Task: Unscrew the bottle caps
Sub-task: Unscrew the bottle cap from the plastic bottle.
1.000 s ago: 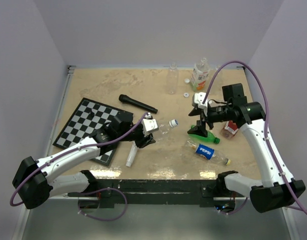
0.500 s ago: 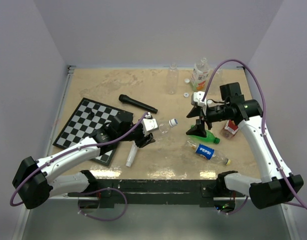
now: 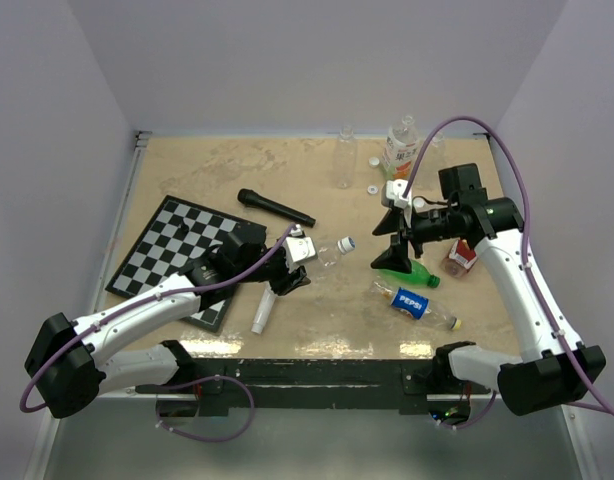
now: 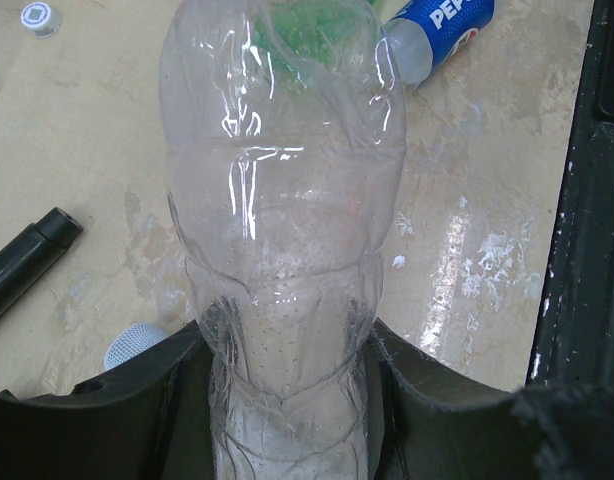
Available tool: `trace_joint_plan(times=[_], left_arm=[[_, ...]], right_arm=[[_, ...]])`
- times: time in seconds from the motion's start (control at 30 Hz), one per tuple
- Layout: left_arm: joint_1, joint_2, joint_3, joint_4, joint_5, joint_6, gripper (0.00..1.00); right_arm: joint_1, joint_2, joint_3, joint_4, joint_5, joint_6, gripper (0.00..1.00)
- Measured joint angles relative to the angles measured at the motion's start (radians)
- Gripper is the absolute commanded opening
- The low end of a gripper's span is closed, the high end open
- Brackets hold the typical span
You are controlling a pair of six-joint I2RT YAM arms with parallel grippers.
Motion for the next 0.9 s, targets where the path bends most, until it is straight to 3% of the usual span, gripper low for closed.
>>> trace_joint_plan(times=[0.9], left_arm=[[0.0,0.0,0.0,-0.003,-0.002,0.0,0.0]], right_arm=[[-0.024,0.006,0.0,0.023,-0.051,0.066,0.8]])
